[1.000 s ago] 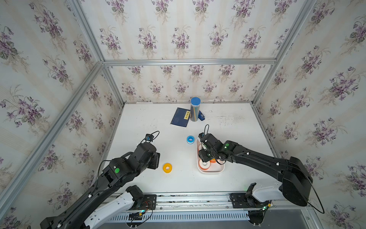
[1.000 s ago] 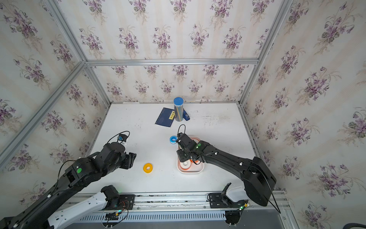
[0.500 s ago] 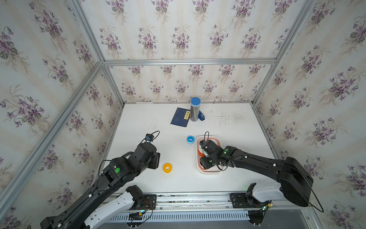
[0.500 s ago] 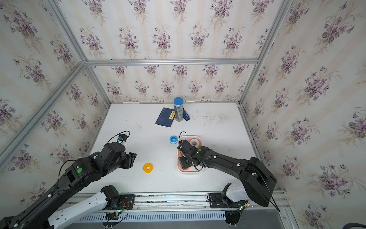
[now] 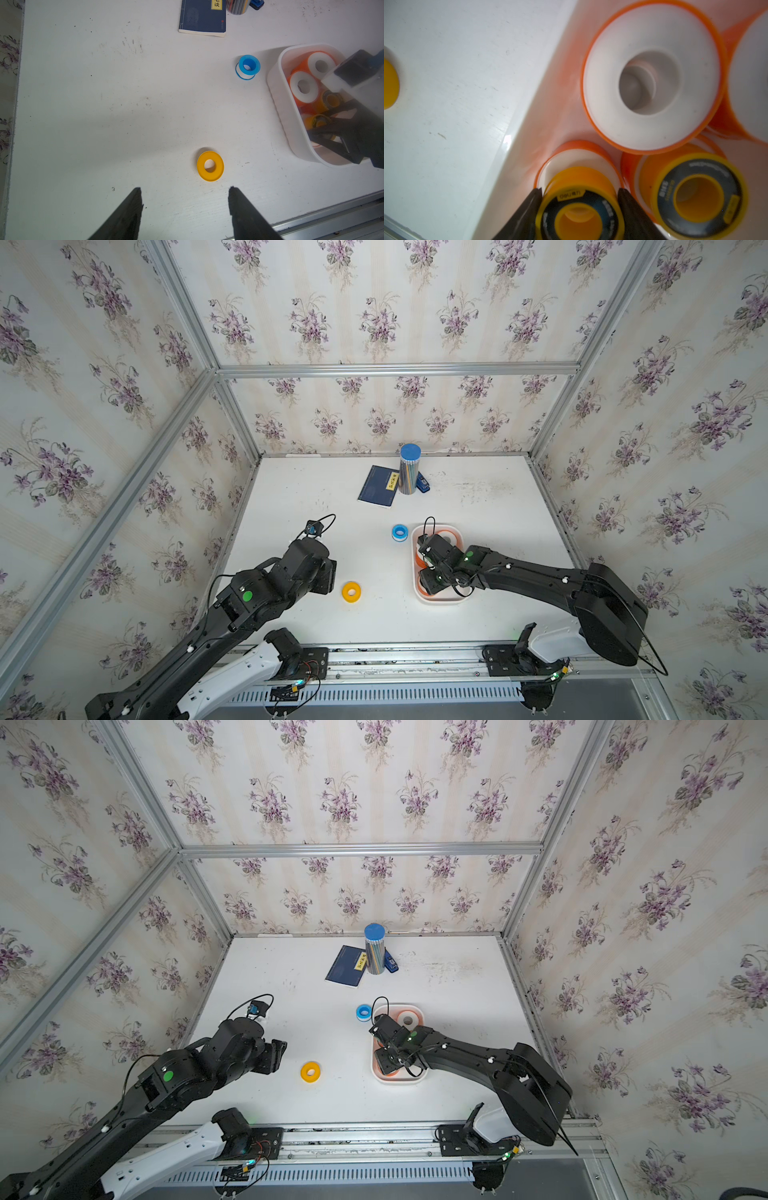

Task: Put the sealing tape into the storage box
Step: Place the sealing tape in the storage box.

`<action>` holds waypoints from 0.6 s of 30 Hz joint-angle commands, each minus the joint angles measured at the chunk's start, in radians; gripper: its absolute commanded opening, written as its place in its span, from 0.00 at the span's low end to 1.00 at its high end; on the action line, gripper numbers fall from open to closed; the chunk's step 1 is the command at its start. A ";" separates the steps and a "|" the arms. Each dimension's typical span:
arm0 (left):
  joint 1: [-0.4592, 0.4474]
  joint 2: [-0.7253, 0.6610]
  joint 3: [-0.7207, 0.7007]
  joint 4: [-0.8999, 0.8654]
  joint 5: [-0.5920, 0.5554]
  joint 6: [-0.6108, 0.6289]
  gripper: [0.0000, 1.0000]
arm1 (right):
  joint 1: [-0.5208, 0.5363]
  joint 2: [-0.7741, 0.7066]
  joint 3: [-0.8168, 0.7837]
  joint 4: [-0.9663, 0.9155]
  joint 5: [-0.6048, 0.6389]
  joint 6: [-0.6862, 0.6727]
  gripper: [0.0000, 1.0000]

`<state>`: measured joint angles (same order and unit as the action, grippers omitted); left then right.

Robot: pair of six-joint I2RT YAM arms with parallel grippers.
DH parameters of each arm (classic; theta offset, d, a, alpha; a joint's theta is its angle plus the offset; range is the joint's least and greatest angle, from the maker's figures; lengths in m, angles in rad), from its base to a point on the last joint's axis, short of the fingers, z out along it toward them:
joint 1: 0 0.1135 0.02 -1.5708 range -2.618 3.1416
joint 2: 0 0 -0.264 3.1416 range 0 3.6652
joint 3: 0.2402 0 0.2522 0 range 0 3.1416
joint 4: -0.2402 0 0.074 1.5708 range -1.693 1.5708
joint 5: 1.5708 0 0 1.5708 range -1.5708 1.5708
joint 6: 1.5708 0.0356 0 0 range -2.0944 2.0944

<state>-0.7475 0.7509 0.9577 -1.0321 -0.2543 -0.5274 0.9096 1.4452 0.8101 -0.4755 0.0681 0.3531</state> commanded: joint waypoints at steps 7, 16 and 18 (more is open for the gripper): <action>0.001 0.001 0.002 0.002 -0.006 0.003 0.68 | 0.000 0.009 0.010 0.003 0.025 0.007 0.65; 0.000 0.002 -0.001 0.004 -0.005 0.003 0.68 | 0.000 -0.059 0.009 0.009 0.040 0.013 0.67; 0.000 0.007 0.000 0.004 -0.002 0.003 0.68 | 0.001 -0.102 0.002 0.019 0.060 0.019 0.67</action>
<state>-0.7475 0.7532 0.9577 -1.0321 -0.2539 -0.5274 0.9096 1.3819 0.8146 -0.4728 0.0929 0.3603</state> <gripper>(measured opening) 0.679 0.673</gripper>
